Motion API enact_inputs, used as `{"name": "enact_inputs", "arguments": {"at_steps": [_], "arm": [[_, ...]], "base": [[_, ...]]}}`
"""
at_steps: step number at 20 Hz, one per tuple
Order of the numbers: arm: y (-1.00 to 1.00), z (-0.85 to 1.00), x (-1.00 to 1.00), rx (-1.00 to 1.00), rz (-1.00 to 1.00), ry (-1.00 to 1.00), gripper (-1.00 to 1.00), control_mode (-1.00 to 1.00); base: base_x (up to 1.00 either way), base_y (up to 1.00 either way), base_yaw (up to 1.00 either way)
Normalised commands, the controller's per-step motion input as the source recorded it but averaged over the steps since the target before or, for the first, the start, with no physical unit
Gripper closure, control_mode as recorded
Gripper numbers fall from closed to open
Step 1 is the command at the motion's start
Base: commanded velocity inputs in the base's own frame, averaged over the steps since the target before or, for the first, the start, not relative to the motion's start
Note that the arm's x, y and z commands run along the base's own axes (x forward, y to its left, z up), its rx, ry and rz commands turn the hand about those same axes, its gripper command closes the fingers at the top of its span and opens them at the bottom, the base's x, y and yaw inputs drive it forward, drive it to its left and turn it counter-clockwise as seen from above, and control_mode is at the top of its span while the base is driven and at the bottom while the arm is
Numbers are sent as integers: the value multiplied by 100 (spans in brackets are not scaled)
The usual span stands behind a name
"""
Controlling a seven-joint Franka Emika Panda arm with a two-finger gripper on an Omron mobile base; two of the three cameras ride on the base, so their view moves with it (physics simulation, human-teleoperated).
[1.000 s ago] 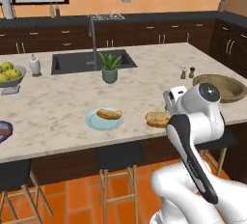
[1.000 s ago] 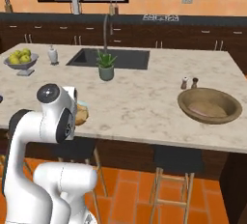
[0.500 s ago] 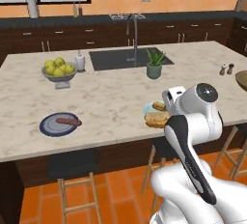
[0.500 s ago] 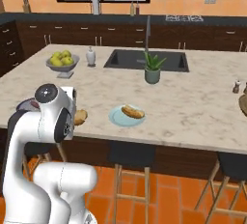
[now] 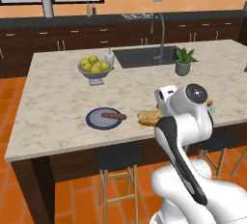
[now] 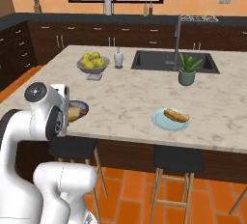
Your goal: Place one bun and one sausage from the bowl on each plate.
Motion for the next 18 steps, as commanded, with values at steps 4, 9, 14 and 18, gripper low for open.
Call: {"name": "enact_inputs", "arguments": {"at_steps": [4, 9, 14, 18], "arm": [[75, 55, 88, -2, 0, 4, 100, -100], [85, -5, 92, -8, 19, 38, 100, -100], [72, -46, 86, -21, 13, 43, 100, -100], [-3, -56, 58, 5, -15, 8, 100, -100]], "base": [[0, 0, 0], [0, 0, 0], [0, 0, 0], [0, 0, 0]]}}
